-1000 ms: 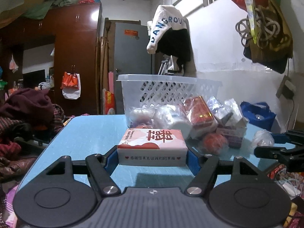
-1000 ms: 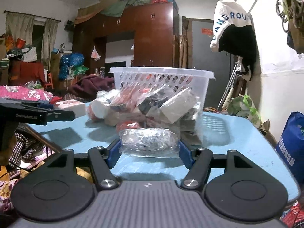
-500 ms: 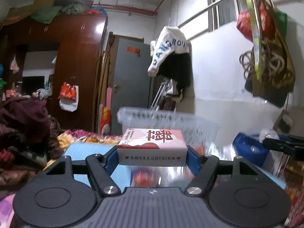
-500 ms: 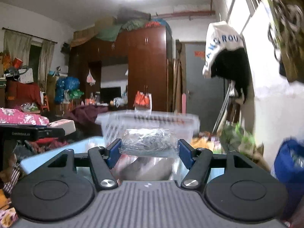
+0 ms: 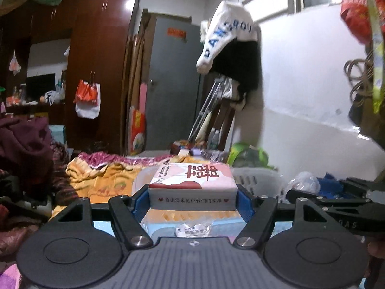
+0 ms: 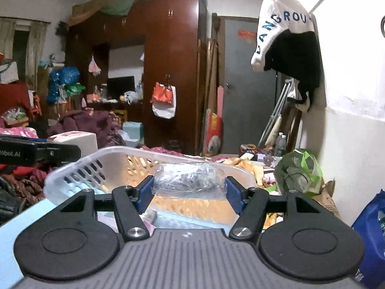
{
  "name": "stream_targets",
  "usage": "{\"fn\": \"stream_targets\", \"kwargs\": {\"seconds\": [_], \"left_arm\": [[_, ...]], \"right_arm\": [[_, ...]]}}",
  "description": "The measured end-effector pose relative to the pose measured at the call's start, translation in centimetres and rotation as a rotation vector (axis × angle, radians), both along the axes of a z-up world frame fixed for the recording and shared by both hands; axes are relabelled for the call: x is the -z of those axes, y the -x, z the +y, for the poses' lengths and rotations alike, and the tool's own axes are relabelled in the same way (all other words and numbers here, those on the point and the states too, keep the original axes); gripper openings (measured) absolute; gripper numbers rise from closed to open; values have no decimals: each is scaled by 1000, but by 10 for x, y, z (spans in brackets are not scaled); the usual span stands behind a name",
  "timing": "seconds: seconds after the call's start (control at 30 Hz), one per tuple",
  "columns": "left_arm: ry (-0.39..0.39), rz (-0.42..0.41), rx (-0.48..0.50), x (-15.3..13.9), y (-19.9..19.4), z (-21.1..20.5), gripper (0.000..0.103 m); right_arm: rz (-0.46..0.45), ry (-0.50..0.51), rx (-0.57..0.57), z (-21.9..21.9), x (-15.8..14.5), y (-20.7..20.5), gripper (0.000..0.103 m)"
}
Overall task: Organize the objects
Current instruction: 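Carry the tissue box and bag over the basket and open both tools, then grasp the bagged white round container with the left tool while the right tool grasps a bagged grey box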
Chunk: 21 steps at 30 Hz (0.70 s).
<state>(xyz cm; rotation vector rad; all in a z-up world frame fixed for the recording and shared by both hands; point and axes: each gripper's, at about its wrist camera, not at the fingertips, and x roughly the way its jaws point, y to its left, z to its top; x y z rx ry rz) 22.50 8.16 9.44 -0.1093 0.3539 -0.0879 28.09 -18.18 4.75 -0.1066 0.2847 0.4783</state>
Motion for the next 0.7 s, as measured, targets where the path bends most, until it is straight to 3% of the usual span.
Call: {"fn": "stream_targets", "kwargs": {"seconds": [0.2, 0.23, 0.27, 0.33, 0.5, 0.7], "left_arm": [[-8, 32, 12, 13, -14, -2, 75], [-18, 25, 14, 15, -15, -4, 77], [-22, 22, 5, 17, -15, -5, 86], [-6, -2, -10, 19, -5, -2, 95], [3, -97, -9, 31, 67, 3, 95], [19, -157, 20, 95, 160, -8, 97]], "right_arm": [[-9, -14, -9, -4, -2, 5, 70], [-25, -20, -7, -6, -2, 9, 86], [-40, -22, -4, -9, -4, 14, 98], [-77, -28, -2, -17, -6, 28, 103], [-95, -142, -58, -62, 21, 84, 103], [-87, -220, -72, -98, 85, 141, 103]]}}
